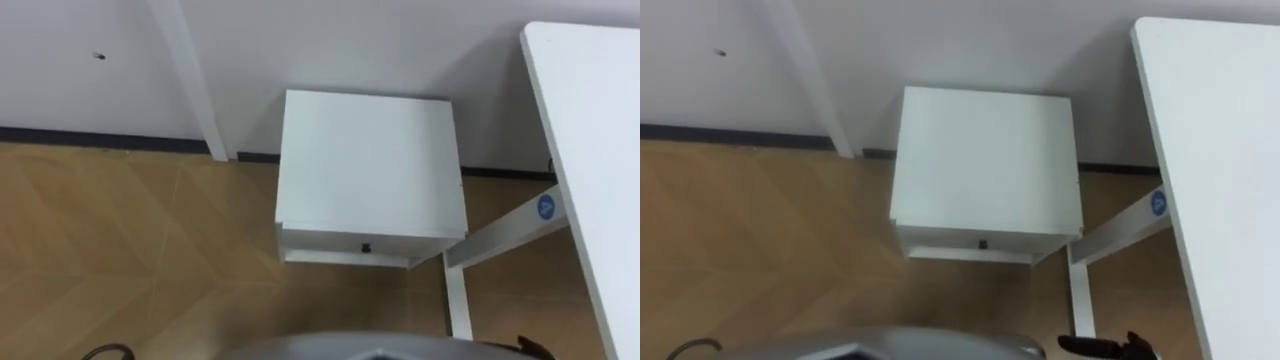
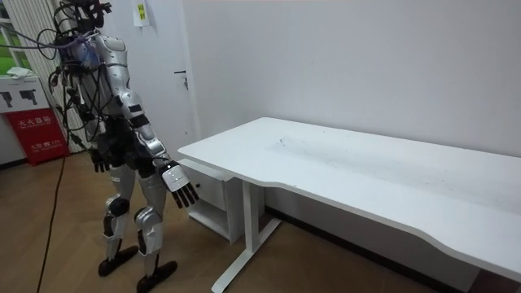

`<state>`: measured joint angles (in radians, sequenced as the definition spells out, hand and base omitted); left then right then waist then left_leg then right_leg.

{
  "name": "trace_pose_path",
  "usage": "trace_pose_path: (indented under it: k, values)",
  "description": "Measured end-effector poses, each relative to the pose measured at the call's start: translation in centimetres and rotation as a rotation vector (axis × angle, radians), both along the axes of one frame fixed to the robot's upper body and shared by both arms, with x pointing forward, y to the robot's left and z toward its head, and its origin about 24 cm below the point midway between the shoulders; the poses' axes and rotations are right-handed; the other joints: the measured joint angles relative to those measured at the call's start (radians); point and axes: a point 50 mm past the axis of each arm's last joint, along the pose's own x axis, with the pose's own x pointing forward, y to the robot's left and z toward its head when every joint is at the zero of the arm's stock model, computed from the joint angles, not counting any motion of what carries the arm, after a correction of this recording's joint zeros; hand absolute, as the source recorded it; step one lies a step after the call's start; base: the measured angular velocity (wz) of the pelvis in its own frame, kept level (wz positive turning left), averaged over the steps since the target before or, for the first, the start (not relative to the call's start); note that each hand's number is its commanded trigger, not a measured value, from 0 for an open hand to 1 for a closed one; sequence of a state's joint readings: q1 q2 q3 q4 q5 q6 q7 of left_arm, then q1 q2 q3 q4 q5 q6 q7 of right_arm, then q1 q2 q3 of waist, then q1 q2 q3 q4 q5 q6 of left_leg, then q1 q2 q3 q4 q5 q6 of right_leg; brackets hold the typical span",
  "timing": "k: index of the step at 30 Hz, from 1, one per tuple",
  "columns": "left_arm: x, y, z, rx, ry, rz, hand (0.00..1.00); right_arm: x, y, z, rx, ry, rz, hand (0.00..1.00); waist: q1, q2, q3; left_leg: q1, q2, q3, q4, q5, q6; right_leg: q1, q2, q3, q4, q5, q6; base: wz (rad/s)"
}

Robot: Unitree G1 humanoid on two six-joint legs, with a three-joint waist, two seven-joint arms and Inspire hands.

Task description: Put apple and close drawer

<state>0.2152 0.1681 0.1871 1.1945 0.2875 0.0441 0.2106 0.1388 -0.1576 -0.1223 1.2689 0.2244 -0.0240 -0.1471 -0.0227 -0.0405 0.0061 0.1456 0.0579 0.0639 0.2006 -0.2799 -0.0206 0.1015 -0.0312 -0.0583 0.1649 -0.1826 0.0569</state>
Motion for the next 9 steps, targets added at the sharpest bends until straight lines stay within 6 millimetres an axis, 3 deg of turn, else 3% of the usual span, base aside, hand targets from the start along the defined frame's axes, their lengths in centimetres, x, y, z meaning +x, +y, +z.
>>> trace_pose_path:
  k: [3, 5, 6, 7, 8, 9]
  values:
    - [0.1, 0.1, 0.1, 0.006, -0.007, 0.011, 0.0, -0.6, 0.3, -0.2, 0.042, 0.01, -0.017, 0.0, 0.002, 0.006, -0.003, 0.007, -0.001, -0.012, -0.005, 0.0, 0.0, 0.003, 0.0, -0.003, 0.002, 0.0, 0.0, 0.03]
    - [-0.3, 0.2, 0.1, 0.009, -0.001, 0.026, 0.0, -0.7, 0.7, -0.3, 0.076, 0.003, -0.017, 0.0, 0.003, 0.006, -0.0033, 0.007, -0.002, -0.012, 0.002, 0.0, 0.0, 0.004, -0.001, -0.002, 0.002, 0.004, -0.006, -0.08]
    - [-0.6, 0.2, 0.1, 0.009, 0.005, 0.03, 0.0, -0.8, 0.9, -0.3, 0.096, -0.003, -0.022, 0.0, 0.0, 0.002, -0.0007, -0.005, -0.006, -0.005, 0.044, -0.001, -0.001, 0.015, -0.015, 0.009, -0.003, 0.011, -0.018, 0.13]
    - [-0.5, 0.2, 0.1, 0.011, 0.006, 0.031, 0.0, -0.8, 1.4, -0.5, 0.117, -0.008, -0.024, 0.0, -0.002, -0.04, 0.0108, -0.087, -0.028, 0.011, 0.175, -0.018, -0.002, 0.036, -0.059, 0.065, -0.02, 0.015, -0.021, 0.31]
    - [-0.3, 0.0, 0.0, 0.007, 0.0, 0.023, 0.0, -1.1, 1.5, -0.5, 0.123, -0.003, -0.023, 0.0, -0.005, -0.044, 0.0079, -0.128, -0.044, 0.007, 0.161, -0.022, 0.003, 0.037, -0.073, 0.095, -0.023, 0.015, -0.021, 0.92]
    - [0.9, -0.6, -0.1, -0.009, -0.034, 0.001, 0.0, -1.8, 1.2, -0.5, 0.128, 0.007, -0.047, 0.0, -0.013, -0.024, 0.0043, -0.219, -0.053, 0.011, 0.088, 0.044, 0.055, 0.019, -0.082, 0.091, -0.006, 0.01, -0.013, 0.76]
